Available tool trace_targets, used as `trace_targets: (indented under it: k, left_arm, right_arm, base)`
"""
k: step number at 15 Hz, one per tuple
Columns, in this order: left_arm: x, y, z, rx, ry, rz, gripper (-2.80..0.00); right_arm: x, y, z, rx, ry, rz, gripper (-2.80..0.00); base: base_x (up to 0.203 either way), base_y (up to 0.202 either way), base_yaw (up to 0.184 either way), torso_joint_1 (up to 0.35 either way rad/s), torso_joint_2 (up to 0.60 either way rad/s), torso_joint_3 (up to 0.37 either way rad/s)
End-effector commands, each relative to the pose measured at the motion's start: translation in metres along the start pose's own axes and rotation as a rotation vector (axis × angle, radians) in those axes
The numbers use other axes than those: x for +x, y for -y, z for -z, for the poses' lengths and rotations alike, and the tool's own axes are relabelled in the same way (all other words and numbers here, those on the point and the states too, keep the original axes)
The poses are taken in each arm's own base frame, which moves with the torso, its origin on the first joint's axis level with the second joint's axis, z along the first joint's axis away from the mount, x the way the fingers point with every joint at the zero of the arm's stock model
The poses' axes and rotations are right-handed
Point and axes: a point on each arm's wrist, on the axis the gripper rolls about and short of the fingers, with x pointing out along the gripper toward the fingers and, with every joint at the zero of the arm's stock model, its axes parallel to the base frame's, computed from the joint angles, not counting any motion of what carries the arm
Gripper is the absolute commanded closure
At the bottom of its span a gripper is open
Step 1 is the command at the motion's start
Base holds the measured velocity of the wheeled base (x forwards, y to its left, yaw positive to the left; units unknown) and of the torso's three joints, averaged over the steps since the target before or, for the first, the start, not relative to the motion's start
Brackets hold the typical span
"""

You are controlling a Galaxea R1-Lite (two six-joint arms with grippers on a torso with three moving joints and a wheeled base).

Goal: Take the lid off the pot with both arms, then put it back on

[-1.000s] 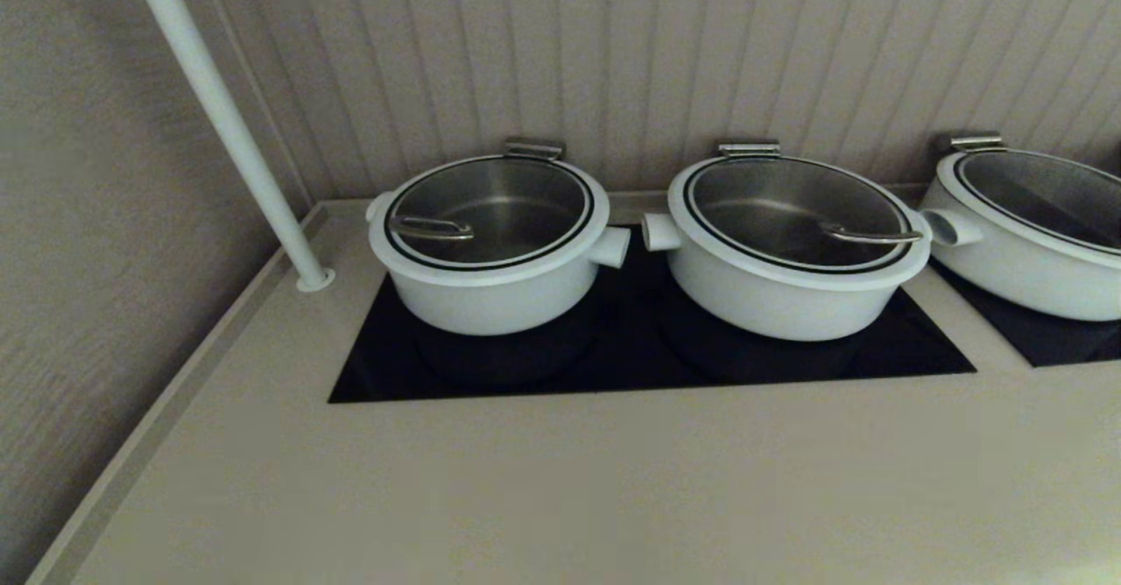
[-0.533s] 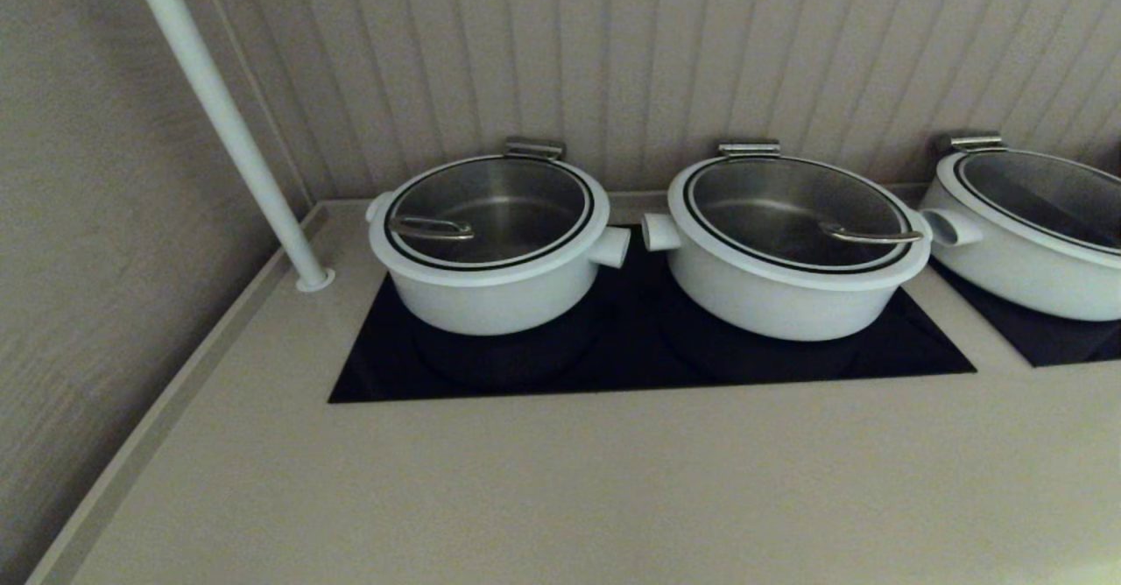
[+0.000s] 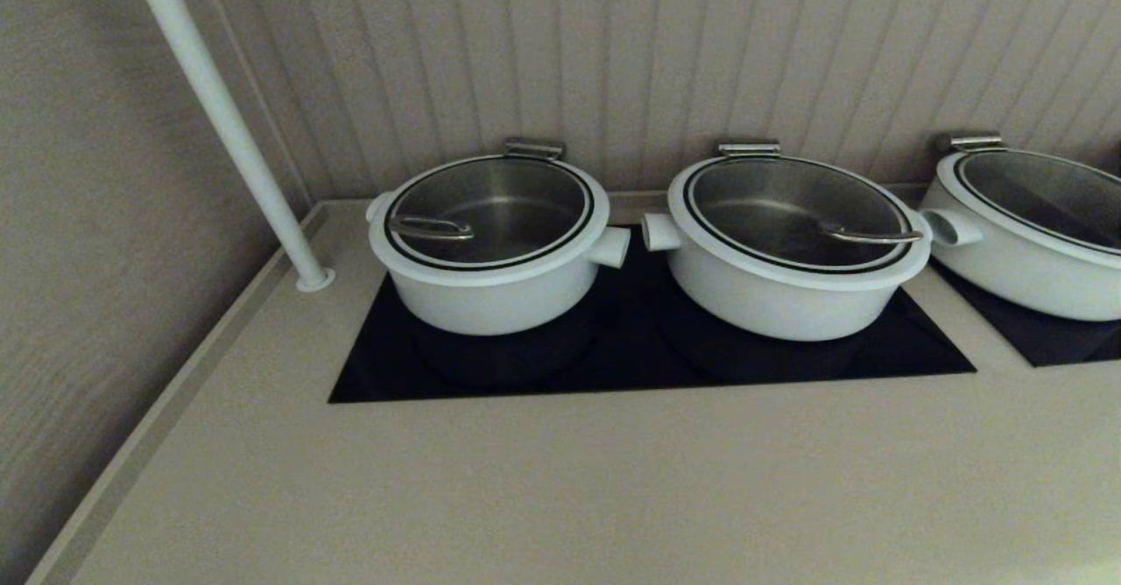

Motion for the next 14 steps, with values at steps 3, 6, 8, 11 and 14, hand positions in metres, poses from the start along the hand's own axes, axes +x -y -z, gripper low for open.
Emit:
trace_targets:
  k: [3,6,8,11,14]
  left_arm:
    - [0.0000,0.0000,0.0000,0.001,0.001,-0.001,0.00]
    - [0.0000,0.0000,0.0000,0.001,0.001,-0.001,0.00]
    - [0.0000,0.0000,0.0000,0.001,0.001,-0.001,0.00]
    - [0.0000,0.0000,0.0000,0.001,0.000,-0.001,0.00]
    - [0.0000,0.0000,0.0000,0.000,0.001,0.000,0.00]
  right_arm:
    - [0.0000,0.0000,0.0000,-0.001,0.001,-0.001,0.00]
    - [0.0000,0.0000,0.0000,-0.001,0.001,-0.001,0.00]
    - [0.0000,0.0000,0.0000,-0.001,0.001,-0.001,0.00]
    - [0.0000,0.0000,0.0000,-0.001,0.001,-0.003,0.00]
    - [0.0000,0.0000,0.0000,-0.001,0.001,-0.001,0.00]
  base:
    - [0.000,0.000,0.000,0.000,0.00,0.000]
    - [0.000,0.000,0.000,0.000,0.00,0.000]
    - [0.000,0.000,0.000,0.000,0.00,0.000]
    - [0.000,0.000,0.000,0.000,0.00,0.000]
    - [0.000,0.000,0.000,0.000,0.00,0.000]
